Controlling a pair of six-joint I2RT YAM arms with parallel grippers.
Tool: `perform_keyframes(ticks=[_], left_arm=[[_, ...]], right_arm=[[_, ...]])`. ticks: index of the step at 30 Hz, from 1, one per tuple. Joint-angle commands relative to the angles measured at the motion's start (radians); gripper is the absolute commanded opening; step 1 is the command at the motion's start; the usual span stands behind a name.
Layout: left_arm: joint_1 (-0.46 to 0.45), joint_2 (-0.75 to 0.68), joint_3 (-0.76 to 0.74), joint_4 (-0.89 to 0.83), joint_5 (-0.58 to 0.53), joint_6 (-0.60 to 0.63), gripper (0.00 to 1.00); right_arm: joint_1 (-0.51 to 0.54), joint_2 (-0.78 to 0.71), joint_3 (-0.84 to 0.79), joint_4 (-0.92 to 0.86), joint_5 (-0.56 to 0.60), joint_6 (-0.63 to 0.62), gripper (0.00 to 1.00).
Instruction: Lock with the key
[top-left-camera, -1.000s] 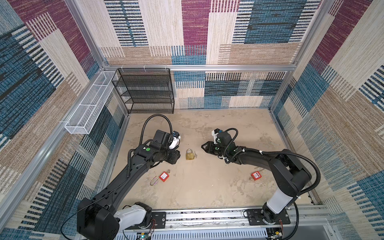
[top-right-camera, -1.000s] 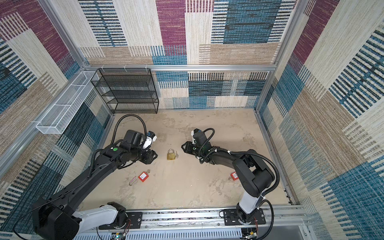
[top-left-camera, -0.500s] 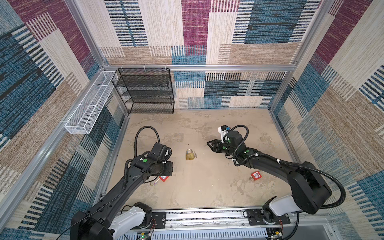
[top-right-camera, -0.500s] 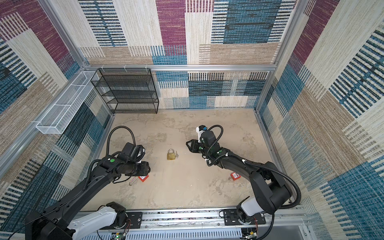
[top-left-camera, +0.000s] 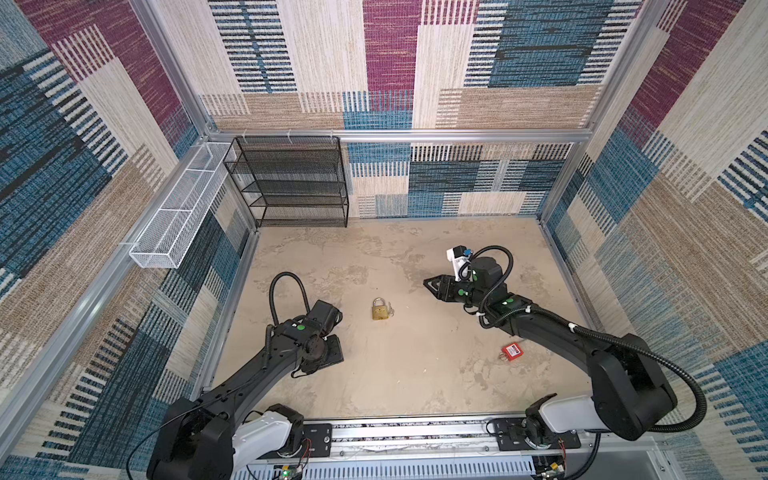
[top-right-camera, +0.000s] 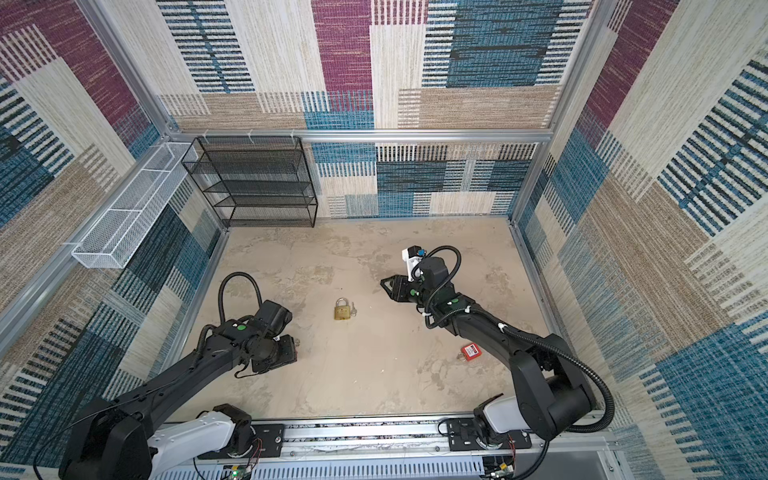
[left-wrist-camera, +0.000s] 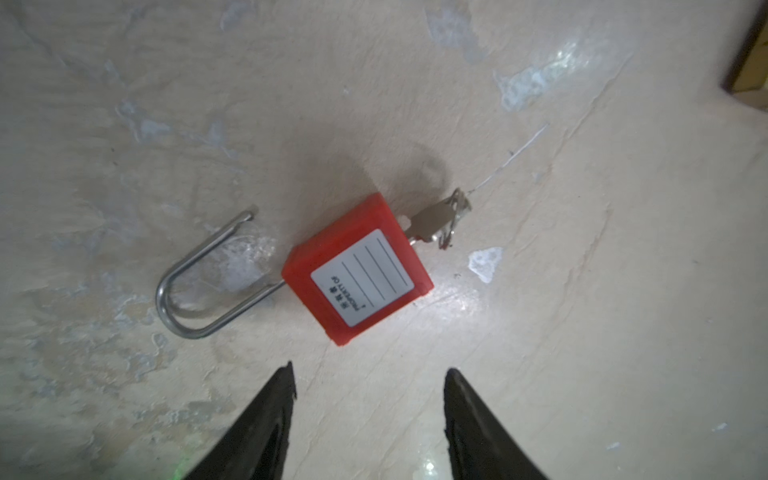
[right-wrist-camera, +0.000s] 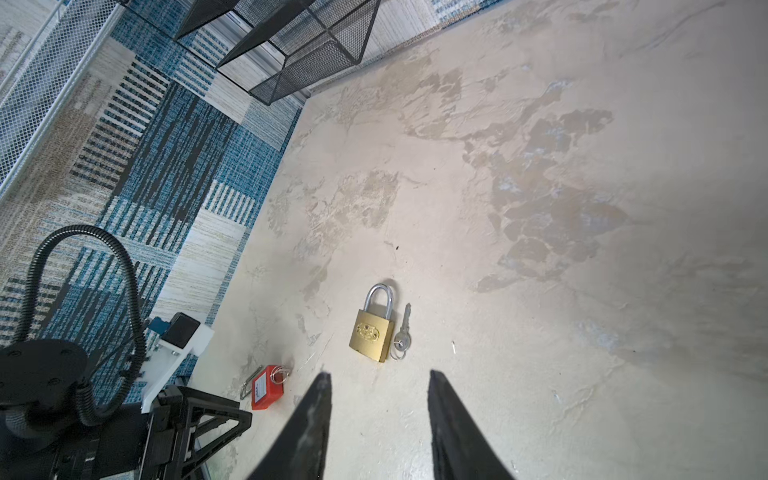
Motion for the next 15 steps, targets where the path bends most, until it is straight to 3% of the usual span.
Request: perform_keyframes(ticks=[1,8,15], left_arm=[[0.022,0.016,-0.007,0.043,0.014,-0.028,0.60],[0.077,0.052,0.007,0.072,0.020,0.036,0.61],[0.079,0.227,0.086,0.125,0.105,0.102,0.60]], right_arm=[[0.000,0.001,-0.006,0.025,-0.030,-0.010,0.41],[-0.002,0.011,0.005,0.017,-0.036,-0.014,0.41],[-0.002,0.006,0.014,-0.008,-0.021,-0.018,0.41]])
